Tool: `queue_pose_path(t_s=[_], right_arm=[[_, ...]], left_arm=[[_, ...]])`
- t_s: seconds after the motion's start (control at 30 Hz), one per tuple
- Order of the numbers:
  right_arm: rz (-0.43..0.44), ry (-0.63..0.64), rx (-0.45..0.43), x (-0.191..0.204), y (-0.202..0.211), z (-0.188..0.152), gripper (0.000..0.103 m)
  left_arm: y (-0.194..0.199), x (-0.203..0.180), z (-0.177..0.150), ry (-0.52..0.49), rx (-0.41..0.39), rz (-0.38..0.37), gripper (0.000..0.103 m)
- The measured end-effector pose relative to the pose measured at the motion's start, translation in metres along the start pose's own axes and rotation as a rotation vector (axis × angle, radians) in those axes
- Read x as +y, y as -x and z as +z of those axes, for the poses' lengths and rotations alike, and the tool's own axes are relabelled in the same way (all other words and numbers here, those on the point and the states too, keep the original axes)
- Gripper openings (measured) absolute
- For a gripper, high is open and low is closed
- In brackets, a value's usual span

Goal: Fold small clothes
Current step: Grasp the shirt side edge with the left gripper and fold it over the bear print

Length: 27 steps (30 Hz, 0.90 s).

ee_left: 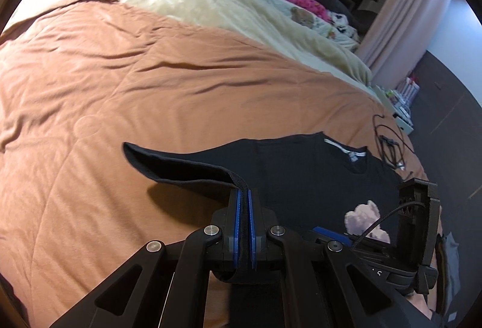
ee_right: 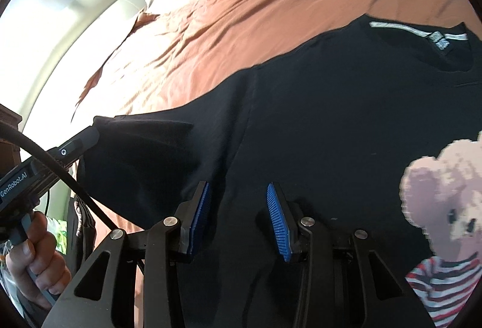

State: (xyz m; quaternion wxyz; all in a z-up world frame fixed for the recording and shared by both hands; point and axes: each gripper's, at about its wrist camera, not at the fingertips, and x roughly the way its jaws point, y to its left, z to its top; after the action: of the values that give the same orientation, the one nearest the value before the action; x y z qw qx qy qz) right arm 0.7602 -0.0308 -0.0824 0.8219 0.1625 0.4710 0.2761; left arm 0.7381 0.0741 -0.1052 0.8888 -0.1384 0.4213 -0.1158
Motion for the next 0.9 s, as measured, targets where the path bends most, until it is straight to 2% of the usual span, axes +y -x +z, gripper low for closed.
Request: queue_pose_path(t_s=[0.4, 0.6, 0.77, 0.83, 0.9], right_arm=[[-0.037, -0.031, -0.082, -0.043, 0.078, -0.011, 0.037], [-0.055, -0.055, -0.101, -0.064, 0.108, -0.024, 0.037], [-0.069, -0.060, -0.116, -0.078, 0.128, -0.034, 0.037], [-0.074, -0.058, -0.113, -0.080, 0.131, -0.036, 0.041], [-0.087, -0.048, -0.108, -0.080, 0.131, -0.038, 0.050]], left_arm=[[-0.019, -0.077, -0.009, -0.150, 0.051, -0.084, 0.005], [-0.036, -0.113, -0.022, -0.206, 0.101, -0.125, 0.005], [-0.062, -0.135, -0.034, -0.221, 0.173, -0.145, 0.005], [-0.070, -0.138, -0.038, -0.206, 0.200, -0.161, 0.009], [-0.072, -0.138, -0.040, -0.191, 0.220, -0.189, 0.016]])
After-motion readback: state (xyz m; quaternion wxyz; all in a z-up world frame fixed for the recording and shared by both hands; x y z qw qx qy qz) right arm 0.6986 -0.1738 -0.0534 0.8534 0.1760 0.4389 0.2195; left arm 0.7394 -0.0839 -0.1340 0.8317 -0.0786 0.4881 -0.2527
